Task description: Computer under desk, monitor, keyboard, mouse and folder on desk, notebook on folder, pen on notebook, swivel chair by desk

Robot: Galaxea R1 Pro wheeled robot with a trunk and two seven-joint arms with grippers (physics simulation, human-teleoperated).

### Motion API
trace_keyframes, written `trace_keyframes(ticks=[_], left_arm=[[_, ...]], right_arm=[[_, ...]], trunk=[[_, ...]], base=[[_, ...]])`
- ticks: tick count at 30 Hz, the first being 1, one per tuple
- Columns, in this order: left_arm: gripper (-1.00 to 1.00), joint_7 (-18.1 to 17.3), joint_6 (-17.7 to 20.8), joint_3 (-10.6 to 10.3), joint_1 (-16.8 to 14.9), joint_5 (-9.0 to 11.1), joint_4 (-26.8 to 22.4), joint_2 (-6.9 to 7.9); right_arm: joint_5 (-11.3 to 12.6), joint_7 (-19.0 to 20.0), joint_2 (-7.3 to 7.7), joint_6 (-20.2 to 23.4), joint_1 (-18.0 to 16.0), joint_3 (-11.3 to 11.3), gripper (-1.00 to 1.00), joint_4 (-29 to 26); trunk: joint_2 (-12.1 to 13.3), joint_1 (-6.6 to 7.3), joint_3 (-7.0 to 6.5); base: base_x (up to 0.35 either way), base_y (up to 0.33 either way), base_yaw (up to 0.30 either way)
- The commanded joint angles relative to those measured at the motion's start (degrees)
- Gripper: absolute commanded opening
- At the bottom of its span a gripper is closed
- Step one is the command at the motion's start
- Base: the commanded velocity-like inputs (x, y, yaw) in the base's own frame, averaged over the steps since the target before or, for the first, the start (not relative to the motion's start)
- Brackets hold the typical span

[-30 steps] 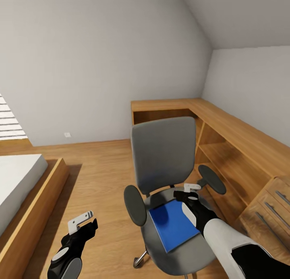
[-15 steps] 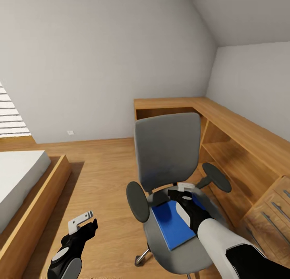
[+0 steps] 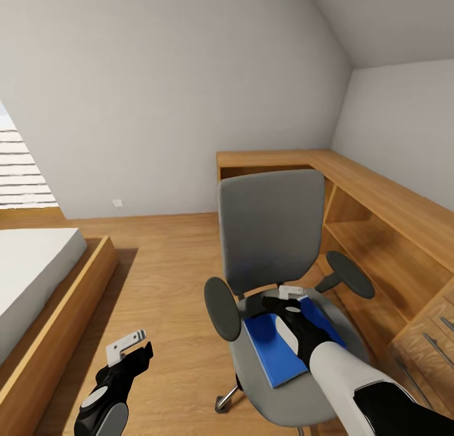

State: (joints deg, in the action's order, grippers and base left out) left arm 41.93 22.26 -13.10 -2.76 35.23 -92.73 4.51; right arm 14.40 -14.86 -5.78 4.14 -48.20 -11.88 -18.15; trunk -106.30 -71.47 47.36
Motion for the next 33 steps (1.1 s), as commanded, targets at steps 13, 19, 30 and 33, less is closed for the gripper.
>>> trace_keyframes(ticks=[13,19,30,33], left_arm=[[1.00,0.52,0.15,-0.09,-0.04,0.36,-0.08,0.06],[1.00,0.52,0.15,-0.09,-0.03,0.33,-0.08,0.06],[1.00,0.52,0.15,-0.03,-0.05,0.33,-0.08,0.06],[1.00,0.52,0.21,0.01,-0.05,0.35,-0.05,0.16]], right_arm=[[0.45,-0.57,0.15,0.34,-0.04,-0.44,1.00,-0.13],[0.45,-0.64,0.15,0.41,-0.02,-0.48,1.00,-0.11],[0.45,-0.86,0.15,0.41,-0.01,-0.43,1.00,0.21],[0.46,-0.87,0.15,0.47,-0.02,-0.42,1.00,0.22]], trunk=[[-5.25,-2.86,2.39],[-7.66,-4.17,3.47],[-7.66,-4.17,3.47],[-7.66,-4.17,3.47]], base=[[0.000,0.000,0.001],[0.000,0.000,0.000],[0.000,0.000,0.000],[0.000,0.000,0.000]])
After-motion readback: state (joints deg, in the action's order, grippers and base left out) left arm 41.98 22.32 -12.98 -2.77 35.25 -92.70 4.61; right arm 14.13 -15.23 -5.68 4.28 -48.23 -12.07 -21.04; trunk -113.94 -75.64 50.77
